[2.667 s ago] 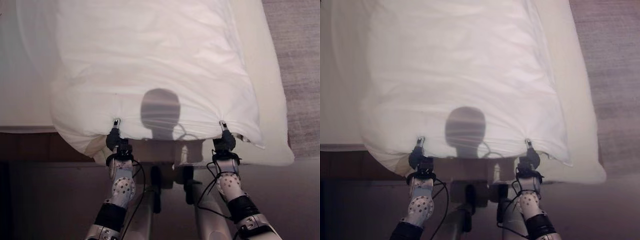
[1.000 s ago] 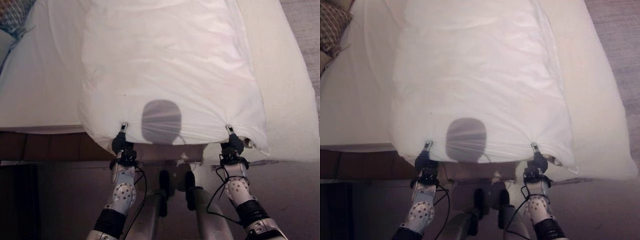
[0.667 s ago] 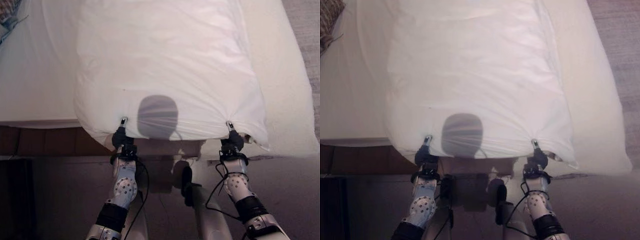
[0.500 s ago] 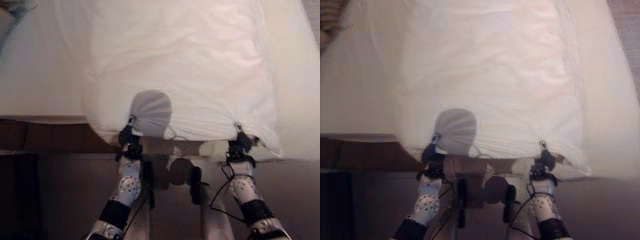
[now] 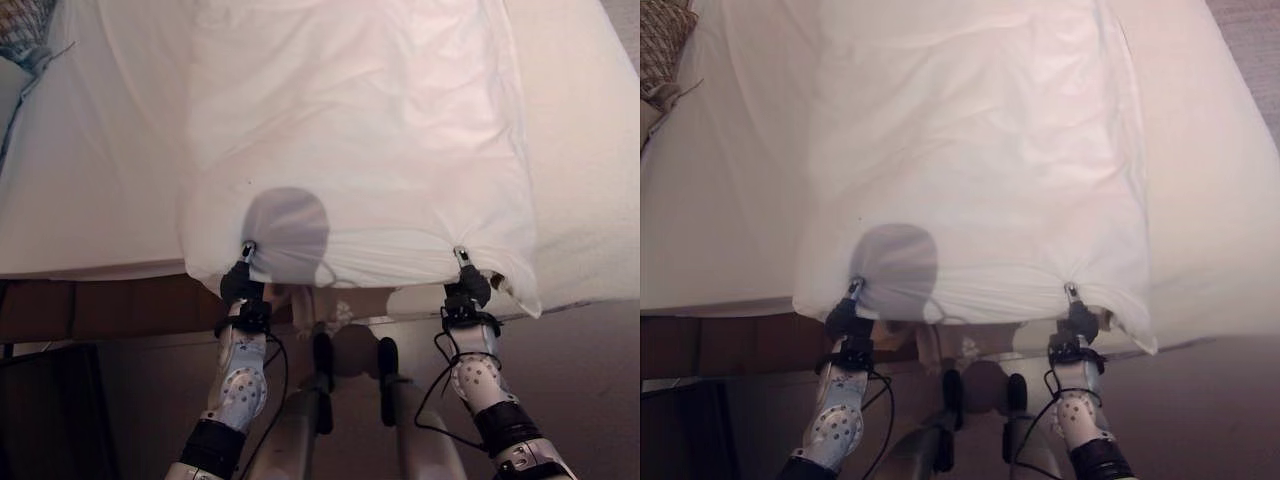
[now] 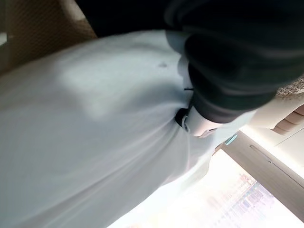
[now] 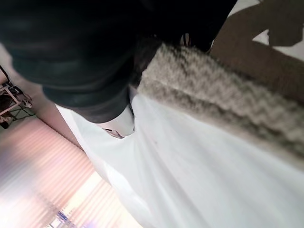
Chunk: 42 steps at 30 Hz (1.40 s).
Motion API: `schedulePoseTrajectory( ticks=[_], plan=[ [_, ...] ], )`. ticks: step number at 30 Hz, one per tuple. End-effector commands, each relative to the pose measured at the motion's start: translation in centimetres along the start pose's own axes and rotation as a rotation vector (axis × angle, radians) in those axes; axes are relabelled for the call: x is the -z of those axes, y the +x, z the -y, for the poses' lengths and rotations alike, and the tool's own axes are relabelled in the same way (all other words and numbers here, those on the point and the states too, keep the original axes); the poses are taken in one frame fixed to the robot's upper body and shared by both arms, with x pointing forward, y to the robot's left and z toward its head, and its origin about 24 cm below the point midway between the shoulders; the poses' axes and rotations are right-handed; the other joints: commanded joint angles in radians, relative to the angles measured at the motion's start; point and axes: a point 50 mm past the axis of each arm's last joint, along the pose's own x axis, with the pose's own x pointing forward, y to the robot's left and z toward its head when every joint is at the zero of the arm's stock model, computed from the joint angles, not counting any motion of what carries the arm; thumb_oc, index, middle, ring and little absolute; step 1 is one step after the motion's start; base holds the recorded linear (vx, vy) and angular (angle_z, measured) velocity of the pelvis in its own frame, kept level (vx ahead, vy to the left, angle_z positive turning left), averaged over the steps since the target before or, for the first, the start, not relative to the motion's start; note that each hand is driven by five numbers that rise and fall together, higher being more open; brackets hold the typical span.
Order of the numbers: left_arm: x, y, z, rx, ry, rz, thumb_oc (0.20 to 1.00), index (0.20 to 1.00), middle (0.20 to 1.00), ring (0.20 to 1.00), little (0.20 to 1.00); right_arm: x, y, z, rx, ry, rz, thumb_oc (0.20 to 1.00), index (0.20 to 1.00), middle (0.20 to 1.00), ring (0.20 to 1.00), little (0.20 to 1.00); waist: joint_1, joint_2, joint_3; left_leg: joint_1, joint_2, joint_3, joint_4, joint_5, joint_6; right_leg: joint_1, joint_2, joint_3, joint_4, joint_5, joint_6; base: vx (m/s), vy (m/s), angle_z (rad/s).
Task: Make the bed
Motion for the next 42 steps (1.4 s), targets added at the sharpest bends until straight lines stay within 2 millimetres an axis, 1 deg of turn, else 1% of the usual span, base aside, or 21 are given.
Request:
schedulePoseTrajectory(
  ticks=[1, 5, 9, 10, 11, 12, 13, 15, 16, 17, 18, 19, 22, 24, 26, 27, 28, 29, 37, 38, 42],
  plan=[
    [-5.2, 0.1, -1.1, -0.015, -0.011, 0.243, 0.2, 0.2, 0.2, 0.2, 0.2, -3.8, -0.2, 2.1, 0.032, -0.071, 0.149, 0.2, 0.2, 0.2, 0.2, 0.2, 0.01, -0.011, -0.036, 0.011, -0.049, -0.022, 0.012, -0.014, -0.064, 0.081, 0.054, -0.017, -0.187, 0.12, 0.036, 0.0, -0.169, -0.02],
    [-4.7, 0.4, -0.7, -0.013, -0.036, 0.238, 0.2, 0.2, 0.2, 0.2, 0.2, -5.0, -0.3, 3.0, 0.065, -0.109, 0.185, 0.2, 0.2, 0.2, 0.2, 0.2, 0.0, -0.001, -0.004, -0.046, -0.026, -0.011, 0.164, 0.033, -0.139, 0.089, 0.051, -0.046, -0.154, 0.099, 0.01, -0.04, -0.119, 0.28],
    [-5.1, 0.6, -0.7, -0.034, -0.047, 0.261, 0.2, 0.2, 0.2, 0.2, 0.2, -5.2, -0.1, 3.1, 0.092, -0.101, 0.202, 0.2, 0.2, 0.2, 0.2, 0.2, -0.006, -0.013, -0.011, -0.056, -0.009, -0.046, 0.207, -0.019, -0.111, 0.069, 0.041, -0.038, -0.119, 0.094, 0.009, -0.02, -0.016, 0.23],
    [-5.6, 0.6, -0.6, -0.036, -0.041, 0.292, 0.2, 0.2, 0.2, 0.2, 0.2, -5.4, 0.1, 2.8, 0.093, -0.094, 0.218, 0.2, 0.2, 0.2, 0.2, 0.2, -0.001, -0.033, -0.007, -0.064, 0.046, -0.101, 0.212, -0.029, -0.101, 0.061, 0.024, -0.019, -0.108, 0.093, 0.011, 0.0, 0.0, 0.0],
    [-5.6, 0.6, -0.6, -0.036, -0.041, 0.292, 0.2, 0.2, 0.2, 0.2, 0.2, -5.4, 0.2, 2.8, 0.093, -0.093, 0.218, 0.2, 0.2, 0.2, 0.2, 0.2, -0.002, -0.033, -0.01, -0.069, 0.046, -0.101, 0.212, -0.027, -0.101, 0.057, 0.023, -0.019, -0.108, 0.095, 0.011, 0.01, 0.157, -0.01],
    [-6.4, 0.7, -0.3, -0.032, -0.023, 0.331, 0.2, 0.2, 0.2, 0.2, 0.2, -5.4, 0.1, 2.8, 0.116, -0.072, 0.24, 0.2, 0.2, 0.2, 0.2, 0.2, 0.007, -0.038, -0.023, -0.009, 0.144, -0.205, 0.02, 0.048, -0.112, 0.055, 0.022, -0.008, -0.097, 0.078, 0.018, 0.03, 0.127, -0.1],
    [-6.4, 0.7, -0.3, -0.032, -0.023, 0.331, 0.2, 0.2, 0.2, 0.2, 0.2, -5.4, 0.1, 2.8, 0.116, -0.071, 0.24, 0.2, 0.2, 0.2, 0.2, 0.2, 0.006, -0.038, -0.025, -0.01, 0.144, -0.205, 0.014, 0.054, -0.113, 0.053, 0.021, -0.008, -0.099, 0.081, 0.018, 0.03, 0.213, -0.23],
    [-6.5, 0.9, 0.2, -0.017, 0.004, 0.336, 0.2, 0.2, 0.2, 0.2, 0.2, -5.5, 0.0, 2.9, 0.136, -0.073, 0.257, 0.2, 0.2, 0.2, 0.2, 0.2, -0.006, -0.019, -0.038, 0.031, 0.202, -0.163, -0.086, 0.087, -0.122, 0.04, -0.003, -0.024, -0.091, 0.087, 0.034, -0.01, 0.191, -0.26],
    [-6.5, 0.9, 0.2, -0.017, 0.004, 0.336, 0.2, 0.2, 0.2, 0.2, 0.2, -5.5, 0.0, 3.0, 0.136, -0.074, 0.257, 0.2, 0.2, 0.2, 0.2, 0.2, -0.005, -0.019, -0.037, 0.035, 0.202, -0.162, -0.089, 0.087, -0.122, 0.042, -0.003, -0.023, -0.091, 0.087, 0.034, -0.04, 0.482, -0.14],
    [-6.7, 1.4, 1.2, 0.032, 0.049, 0.344, 0.2, 0.2, 0.2, 0.2, 0.2, -5.8, 0.1, 2.4, 0.135, -0.092, 0.275, 0.2, 0.2, 0.2, 0.2, 0.2, -0.018, -0.018, -0.029, 0.014, 0.16, -0.142, -0.043, 0.041, -0.126, 0.048, -0.069, -0.021, -0.141, 0.14, 0.079, -0.04, 0.384, -0.08],
    [-6.7, 1.4, 1.3, 0.033, 0.05, 0.344, 0.2, 0.2, 0.2, 0.2, 0.2, -5.8, 0.1, 2.4, 0.135, -0.092, 0.275, 0.2, 0.2, 0.2, 0.2, 0.2, -0.019, -0.018, -0.028, 0.01, 0.159, -0.143, -0.036, 0.038, -0.125, 0.05, -0.071, -0.022, -0.145, 0.142, 0.081, -0.01, 0.808, 0.19],
    [-7.0, 1.4, 1.3, 0.037, 0.066, 0.356, 0.2, 0.2, 0.2, 0.2, 0.2, -5.7, 0.3, 1.6, 0.094, -0.133, 0.264, 0.2, 0.2, 0.2, 0.2, 0.2, -0.023, -0.014, -0.021, -0.008, 0.086, -0.114, 0.075, -0.041, -0.105, 0.075, -0.138, 0.006, -0.192, 0.204, 0.116, 0.02, 0.435, 0.37],
    [-7.3, 1.2, 1.0, 0.032, 0.077, 0.363, 0.2, 0.2, 0.2, 0.2, 0.2, -5.7, 0.3, 1.4, 0.079, -0.152, 0.254, 0.2, 0.2, 0.2, 0.2, 0.2, -0.022, -0.011, -0.025, -0.018, 0.068, -0.098, 0.092, -0.053, -0.095, 0.078, -0.159, 0.023, -0.209, 0.225, 0.121, 0.04, 0.367, 0.39],
    [-7.2, 0.9, -0.1, -0.004, 0.136, 0.349, 0.2, 0.2, 0.2, 0.2, 0.2, -5.5, 0.1, 1.3, 0.049, -0.203, 0.234, 0.2, 0.2, 0.2, 0.2, 0.2, -0.019, 0.003, -0.032, -0.011, 0.022, -0.082, 0.106, -0.077, -0.073, 0.11, -0.21, 0.048, -0.282, 0.283, 0.117, 0.1, 0.411, 0.28],
    [-7.2, 0.9, -0.1, -0.004, 0.136, 0.349, 0.2, 0.2, 0.2, 0.2, 0.2, -5.5, 0.1, 1.3, 0.049, -0.203, 0.234, 0.2, 0.2, 0.2, 0.2, 0.2, -0.019, 0.003, -0.032, -0.011, 0.022, -0.082, 0.106, -0.077, -0.073, 0.11, -0.21, 0.048, -0.282, 0.283, 0.117, 0.04, 0.228, -0.05],
    [-7.1, 0.5, -1.2, -0.058, 0.185, 0.335, 0.2, 0.2, 0.2, 0.2, 0.2, -4.6, -0.1, 1.0, 0.019, -0.228, 0.193, 0.2, 0.2, 0.2, 0.2, 0.2, -0.016, -0.004, -0.028, 0.014, 0.011, -0.08, 0.071, -0.061, -0.064, 0.069, -0.122, 0.049, -0.191, 0.223, 0.094, -0.01, 0.228, -0.21],
    [-7.2, 0.4, -1.5, -0.074, 0.188, 0.334, 0.2, 0.2, 0.2, 0.2, 0.2, -4.2, -0.3, 1.2, 0.026, -0.236, 0.176, 0.2, 0.2, 0.2, 0.2, 0.2, -0.008, -0.011, -0.03, 0.017, 0.009, -0.07, 0.062, -0.058, -0.067, 0.071, -0.116, 0.005, -0.202, 0.212, 0.091, -0.02, 0.228, -0.21],
    [-6.9, 0.3, -1.7, -0.088, 0.198, 0.318, 0.2, 0.2, 0.2, 0.2, 0.2, -4.2, -0.4, 1.6, 0.033, -0.27, 0.164, 0.2, 0.2, 0.2, 0.2, 0.2, -0.015, -0.008, -0.029, 0.02, 0.001, -0.081, 0.043, -0.051, -0.068, 0.064, -0.107, 0.031, -0.197, 0.201, 0.089, -0.02, 0.022, -0.04],
    [-5.7, -1.0, -4.0, -0.208, 0.203, 0.255, 0.2, 0.2, 0.2, 0.2, 0.2, -2.3, -1.5, 4.9, 0.149, -0.338, 0.051, 0.2, 0.2, 0.2, 0.2, 0.2, 0.002, -0.022, -0.016, -0.003, 0.014, -0.07, 0.061, -0.042, -0.065, 0.06, -0.112, -0.004, -0.187, 0.199, 0.097, -0.04, -0.054, -0.02],
    [-4.7, -1.7, -5.8, -0.281, 0.238, 0.191, 0.2, 0.2, 0.2, 0.2, 0.2, -1.4, -2.3, 6.9, 0.217, -0.415, -0.02, 0.2, 0.2, 0.2, 0.2, 0.2, 0.003, -0.025, -0.017, -0.003, 0.02, -0.073, 0.053, -0.036, -0.068, 0.066, -0.109, -0.019, -0.196, 0.197, 0.097, -0.02, -0.069, -0.06],
    [-3.6, -2.4, -8.0, -0.372, 0.279, 0.127, 0.2, 0.2, 0.2, 0.2, 0.2, -0.3, -3.3, 9.4, 0.313, -0.433, -0.099, 0.2, 0.2, 0.2, 0.2, 0.2, -0.001, -0.025, -0.018, -0.004, 0.024, -0.075, 0.033, -0.02, -0.072, 0.066, -0.11, -0.029, -0.206, 0.199, 0.101, 0.0, -0.047, 0.04]
  ],
)
